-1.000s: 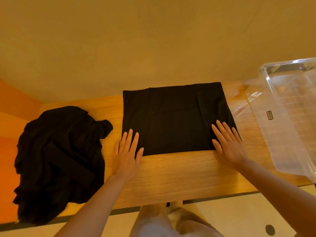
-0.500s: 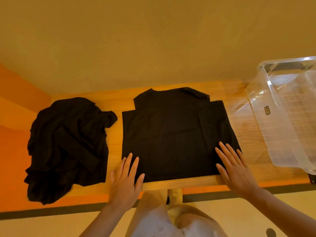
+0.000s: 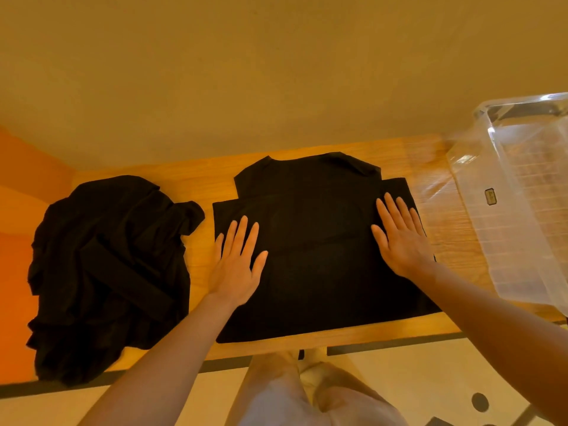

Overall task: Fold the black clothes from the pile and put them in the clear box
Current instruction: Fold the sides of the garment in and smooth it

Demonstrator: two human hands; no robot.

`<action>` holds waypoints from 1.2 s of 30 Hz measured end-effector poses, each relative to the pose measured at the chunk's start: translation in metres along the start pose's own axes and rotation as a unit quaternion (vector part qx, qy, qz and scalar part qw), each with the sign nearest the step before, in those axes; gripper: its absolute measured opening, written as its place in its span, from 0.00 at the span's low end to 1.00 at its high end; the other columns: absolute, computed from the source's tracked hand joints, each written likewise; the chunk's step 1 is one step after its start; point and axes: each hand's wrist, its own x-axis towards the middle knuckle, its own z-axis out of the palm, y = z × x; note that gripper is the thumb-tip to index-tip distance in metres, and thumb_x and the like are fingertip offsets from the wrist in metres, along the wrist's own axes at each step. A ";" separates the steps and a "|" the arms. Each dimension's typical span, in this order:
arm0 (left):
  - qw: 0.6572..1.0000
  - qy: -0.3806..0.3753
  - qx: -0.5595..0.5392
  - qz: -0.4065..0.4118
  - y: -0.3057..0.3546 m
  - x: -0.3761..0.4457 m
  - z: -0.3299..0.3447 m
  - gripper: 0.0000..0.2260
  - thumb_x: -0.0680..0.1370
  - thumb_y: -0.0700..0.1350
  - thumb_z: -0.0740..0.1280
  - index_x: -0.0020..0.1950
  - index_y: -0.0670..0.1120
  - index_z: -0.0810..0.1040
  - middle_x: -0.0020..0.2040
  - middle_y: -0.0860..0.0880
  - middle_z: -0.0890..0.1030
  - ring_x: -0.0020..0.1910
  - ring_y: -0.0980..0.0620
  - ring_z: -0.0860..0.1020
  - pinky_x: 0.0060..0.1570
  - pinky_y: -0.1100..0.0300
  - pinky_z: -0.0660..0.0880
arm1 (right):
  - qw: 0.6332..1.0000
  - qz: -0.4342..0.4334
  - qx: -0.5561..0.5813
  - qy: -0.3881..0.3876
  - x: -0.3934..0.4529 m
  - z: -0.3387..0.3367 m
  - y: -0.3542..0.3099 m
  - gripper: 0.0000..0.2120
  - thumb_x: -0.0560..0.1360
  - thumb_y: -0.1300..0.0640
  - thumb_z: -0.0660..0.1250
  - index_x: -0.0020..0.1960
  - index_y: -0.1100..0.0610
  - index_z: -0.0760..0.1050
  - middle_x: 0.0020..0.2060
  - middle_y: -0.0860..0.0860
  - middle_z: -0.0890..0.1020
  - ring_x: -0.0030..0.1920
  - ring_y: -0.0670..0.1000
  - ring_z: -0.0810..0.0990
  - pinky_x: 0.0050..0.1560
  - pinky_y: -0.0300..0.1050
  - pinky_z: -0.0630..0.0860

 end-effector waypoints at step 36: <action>0.999 -0.001 -0.036 0.012 -0.014 0.092 -0.037 0.30 0.80 0.61 0.44 0.79 0.49 0.50 0.79 0.48 0.48 0.78 0.49 0.44 0.74 0.50 0.42 | 0.996 -0.079 0.007 0.050 0.070 -0.029 -0.009 0.29 0.81 0.44 0.43 0.78 0.58 0.53 0.77 0.52 0.54 0.78 0.49 0.47 0.77 0.53 0.45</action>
